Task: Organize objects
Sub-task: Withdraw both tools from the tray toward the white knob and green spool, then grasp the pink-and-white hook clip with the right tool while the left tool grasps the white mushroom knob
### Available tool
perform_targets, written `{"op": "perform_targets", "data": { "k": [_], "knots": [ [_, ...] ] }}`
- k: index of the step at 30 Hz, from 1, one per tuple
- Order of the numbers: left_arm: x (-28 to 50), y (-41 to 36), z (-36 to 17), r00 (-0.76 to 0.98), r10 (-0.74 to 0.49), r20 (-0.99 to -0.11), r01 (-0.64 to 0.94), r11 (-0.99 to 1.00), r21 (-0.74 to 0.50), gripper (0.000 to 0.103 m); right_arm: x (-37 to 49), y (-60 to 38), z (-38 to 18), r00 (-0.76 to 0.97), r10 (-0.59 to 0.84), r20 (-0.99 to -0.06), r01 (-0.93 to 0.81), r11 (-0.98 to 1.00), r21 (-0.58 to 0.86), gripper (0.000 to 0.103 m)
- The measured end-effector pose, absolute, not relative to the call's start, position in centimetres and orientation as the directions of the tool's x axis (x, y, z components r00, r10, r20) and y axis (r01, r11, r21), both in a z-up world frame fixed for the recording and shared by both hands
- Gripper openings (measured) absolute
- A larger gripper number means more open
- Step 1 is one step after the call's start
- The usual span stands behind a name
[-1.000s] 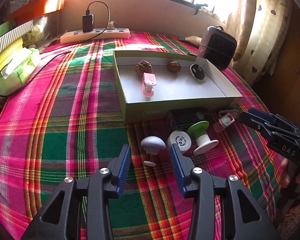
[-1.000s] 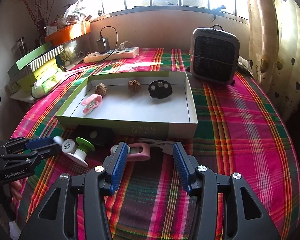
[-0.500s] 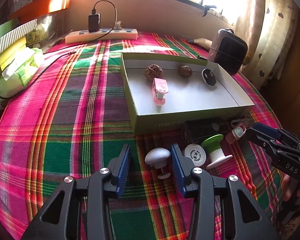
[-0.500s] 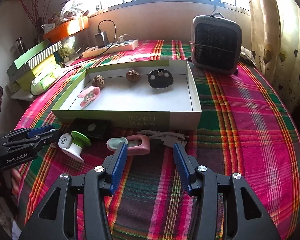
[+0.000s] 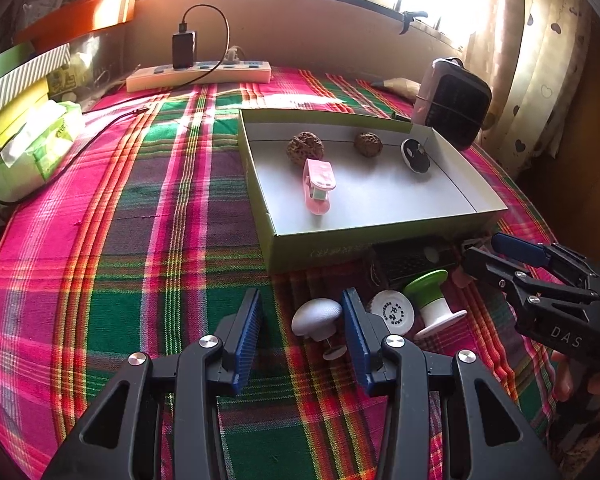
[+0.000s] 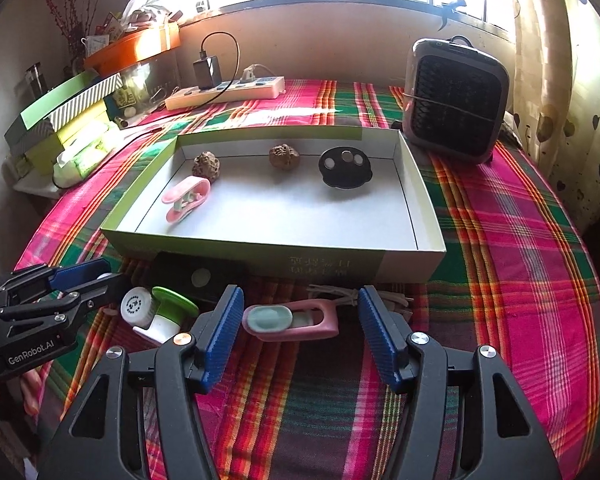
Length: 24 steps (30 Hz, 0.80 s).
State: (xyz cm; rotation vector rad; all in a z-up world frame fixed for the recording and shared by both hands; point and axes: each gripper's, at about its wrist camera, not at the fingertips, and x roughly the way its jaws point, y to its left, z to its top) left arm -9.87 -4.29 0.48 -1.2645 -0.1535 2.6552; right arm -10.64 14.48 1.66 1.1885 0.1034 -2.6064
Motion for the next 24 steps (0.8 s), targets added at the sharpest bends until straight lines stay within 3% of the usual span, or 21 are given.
{"op": "perform_targets", "data": {
  "k": [17, 24],
  "knots": [
    [-9.8, -4.3, 0.4, -0.612, 0.223, -0.759, -0.141, -0.975, -0.173, 0.039, -8.3, 17.8, 2.1, -0.623, -0.089, -0.777, 0.223, -0.972, -0.068, 0.060],
    [-9.6, -4.1, 0.4, -0.611, 0.210, -0.763, -0.137, -0.978, -0.159, 0.039, -8.5, 18.5, 2.1, -0.620, -0.170, -0.766, 0.188, -0.980, 0.065, 0.060]
  ]
}}
